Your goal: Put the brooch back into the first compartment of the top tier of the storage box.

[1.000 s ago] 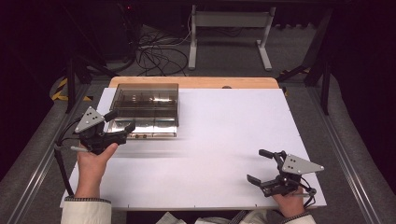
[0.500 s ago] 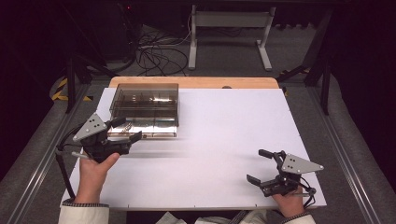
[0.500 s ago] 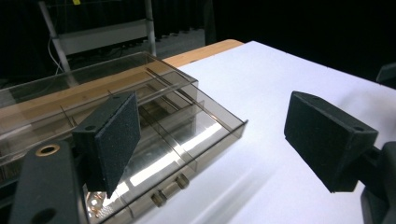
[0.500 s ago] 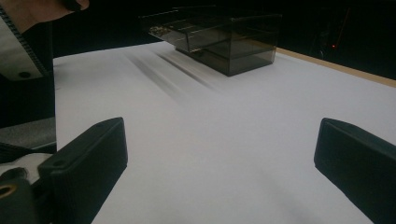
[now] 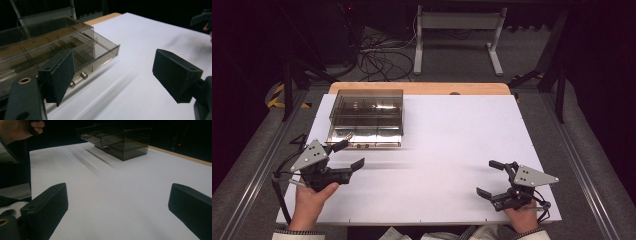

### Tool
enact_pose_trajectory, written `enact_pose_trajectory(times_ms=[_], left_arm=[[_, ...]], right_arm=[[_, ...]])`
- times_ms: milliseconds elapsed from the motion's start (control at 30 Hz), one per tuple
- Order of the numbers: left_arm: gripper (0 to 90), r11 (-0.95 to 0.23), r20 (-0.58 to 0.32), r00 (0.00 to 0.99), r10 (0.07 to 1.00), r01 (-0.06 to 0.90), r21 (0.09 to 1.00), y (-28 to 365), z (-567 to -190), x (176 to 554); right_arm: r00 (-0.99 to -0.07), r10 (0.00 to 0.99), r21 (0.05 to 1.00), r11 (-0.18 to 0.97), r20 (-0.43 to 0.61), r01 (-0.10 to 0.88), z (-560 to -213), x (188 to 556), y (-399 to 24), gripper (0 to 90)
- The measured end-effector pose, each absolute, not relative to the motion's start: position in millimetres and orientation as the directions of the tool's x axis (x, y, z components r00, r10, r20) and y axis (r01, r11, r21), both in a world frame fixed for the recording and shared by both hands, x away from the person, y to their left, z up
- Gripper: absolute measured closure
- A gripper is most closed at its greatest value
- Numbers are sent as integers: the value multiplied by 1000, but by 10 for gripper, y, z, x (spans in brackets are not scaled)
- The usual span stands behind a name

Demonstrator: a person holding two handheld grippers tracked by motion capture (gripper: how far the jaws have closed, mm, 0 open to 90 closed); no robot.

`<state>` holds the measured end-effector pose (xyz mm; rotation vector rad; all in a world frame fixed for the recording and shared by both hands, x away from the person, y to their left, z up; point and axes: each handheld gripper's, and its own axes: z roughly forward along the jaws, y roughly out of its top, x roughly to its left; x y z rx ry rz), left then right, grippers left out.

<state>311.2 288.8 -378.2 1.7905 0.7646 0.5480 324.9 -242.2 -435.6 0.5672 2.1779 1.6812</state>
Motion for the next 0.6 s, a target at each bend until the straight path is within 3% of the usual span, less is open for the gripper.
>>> enact_pose_trajectory(times_ms=[400,600], left_arm=[[186,-203,-41,706,707,259,944,2899,-4107,3018],[186,-215,-20,704,710,244,945,2883,-4213,2985]], right_arm=[[-868,496,966,232,-18,112,-4361,3249,-2415,31],[-869,494,966,233,-19,111,-4361,3249,-2417,31]])
